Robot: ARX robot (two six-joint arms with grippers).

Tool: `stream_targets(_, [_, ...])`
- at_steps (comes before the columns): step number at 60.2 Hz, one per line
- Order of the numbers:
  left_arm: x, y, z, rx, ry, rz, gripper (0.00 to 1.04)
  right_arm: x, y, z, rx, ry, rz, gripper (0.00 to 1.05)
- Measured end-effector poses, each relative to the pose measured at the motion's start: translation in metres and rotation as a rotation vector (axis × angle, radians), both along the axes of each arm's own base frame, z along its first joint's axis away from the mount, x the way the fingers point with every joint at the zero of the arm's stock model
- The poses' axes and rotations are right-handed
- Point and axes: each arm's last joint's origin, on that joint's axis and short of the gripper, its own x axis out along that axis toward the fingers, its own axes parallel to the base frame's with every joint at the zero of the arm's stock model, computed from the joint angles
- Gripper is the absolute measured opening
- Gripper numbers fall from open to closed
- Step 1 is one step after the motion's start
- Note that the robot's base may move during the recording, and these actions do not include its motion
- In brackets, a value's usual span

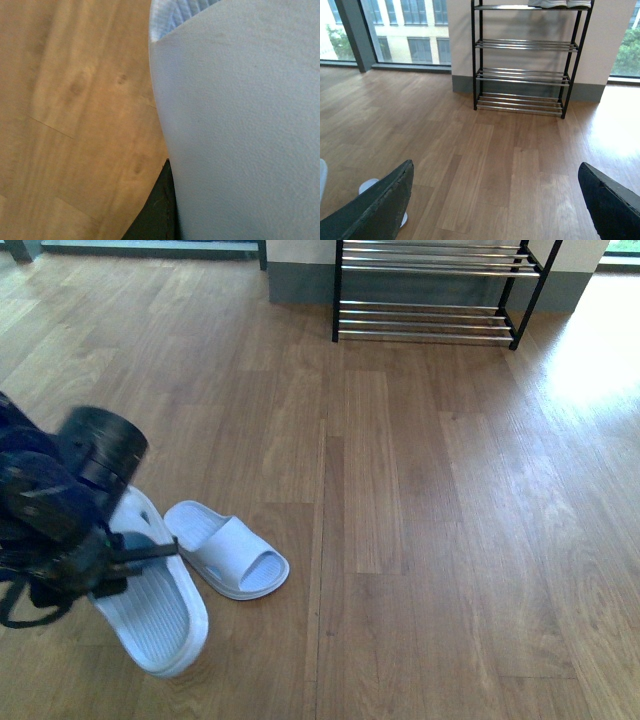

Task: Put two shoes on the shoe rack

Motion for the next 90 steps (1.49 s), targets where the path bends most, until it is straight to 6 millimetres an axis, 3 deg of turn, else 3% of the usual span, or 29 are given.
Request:
stream_targets(10, [-0.041,0.025,0.061,0.185,-0.138,-0.061,0.02,0.0,0.0,0.0,0.0,0.0,0.0,0.95])
stream_targets(19, [-0.077,0.032,0.109,0.342,-0.292,-0.125,0.02,0.0,0.0,0.0,0.0,0.0,0.0,0.95])
stream_targets(37, [-0.16,0.042,0.159,0.526,-0.578,-0.074,0.02,0.0,0.0,0.0,0.0,0.0,0.0,0.95])
stream_targets(49, [-0.196,0.043,0.166,0.555,-0.776,0.002,0.02,0.0,0.0,0.0,0.0,0.0,0.0,0.95])
stream_targets(90, [-0.198,0.042,0.166,0.561,-0.781,-0.007,0.02,0.0,0.0,0.0,0.0,0.0,-0.003,0.95])
